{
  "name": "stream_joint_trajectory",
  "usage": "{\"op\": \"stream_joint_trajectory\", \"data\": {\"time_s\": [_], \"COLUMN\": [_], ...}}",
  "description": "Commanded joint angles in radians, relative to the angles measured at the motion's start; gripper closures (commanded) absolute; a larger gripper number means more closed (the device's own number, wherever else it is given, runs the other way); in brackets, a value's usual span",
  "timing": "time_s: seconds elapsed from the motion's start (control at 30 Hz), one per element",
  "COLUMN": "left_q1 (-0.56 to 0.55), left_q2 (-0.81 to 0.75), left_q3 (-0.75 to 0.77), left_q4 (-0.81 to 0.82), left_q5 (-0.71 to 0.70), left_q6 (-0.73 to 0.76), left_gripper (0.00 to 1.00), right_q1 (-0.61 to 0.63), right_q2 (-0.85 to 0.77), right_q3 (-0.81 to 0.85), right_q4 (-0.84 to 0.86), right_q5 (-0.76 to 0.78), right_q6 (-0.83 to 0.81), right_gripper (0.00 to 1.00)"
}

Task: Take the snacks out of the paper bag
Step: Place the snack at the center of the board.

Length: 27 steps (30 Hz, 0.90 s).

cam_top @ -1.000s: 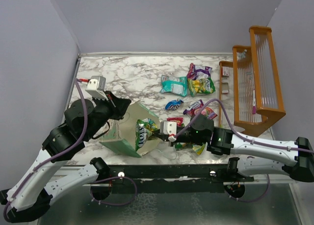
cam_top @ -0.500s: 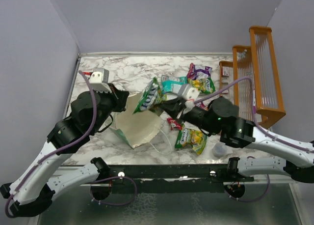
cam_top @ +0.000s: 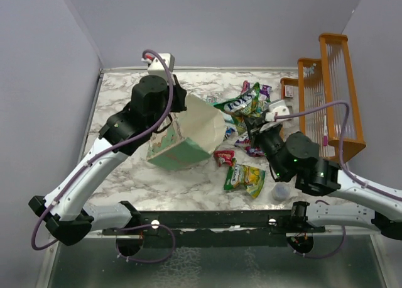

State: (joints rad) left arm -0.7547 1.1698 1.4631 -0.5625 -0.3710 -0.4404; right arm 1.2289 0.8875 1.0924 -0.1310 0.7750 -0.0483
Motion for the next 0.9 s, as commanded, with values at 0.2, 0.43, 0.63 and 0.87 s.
{"op": "stream_joint_trajectory", "data": {"time_s": [0.2, 0.43, 0.63, 0.87], "left_q1": [0.264, 0.381, 0.392, 0.393], "left_q2": [-0.049, -0.253, -0.339, -0.423], "left_q3": [-0.003, -0.317, -0.331, -0.344], "left_q4": [0.054, 0.014, -0.07, -0.118], "left_q5": [0.148, 0.103, 0.0, -0.051], "left_q6": [0.018, 0.044, 0.07, 0.048], "left_gripper": [1.0, 1.0, 1.0, 1.0], "right_q1": [0.004, 0.004, 0.004, -0.018], "right_q2": [-0.072, -0.08, -0.019, 0.174], "right_q3": [-0.06, -0.07, -0.115, -0.178], "right_q4": [-0.086, -0.05, -0.023, -0.094], "right_q5": [0.324, 0.312, 0.22, 0.037], "right_q6": [0.044, 0.018, 0.048, 0.252], "right_gripper": [0.99, 0.99, 0.99, 0.99]}}
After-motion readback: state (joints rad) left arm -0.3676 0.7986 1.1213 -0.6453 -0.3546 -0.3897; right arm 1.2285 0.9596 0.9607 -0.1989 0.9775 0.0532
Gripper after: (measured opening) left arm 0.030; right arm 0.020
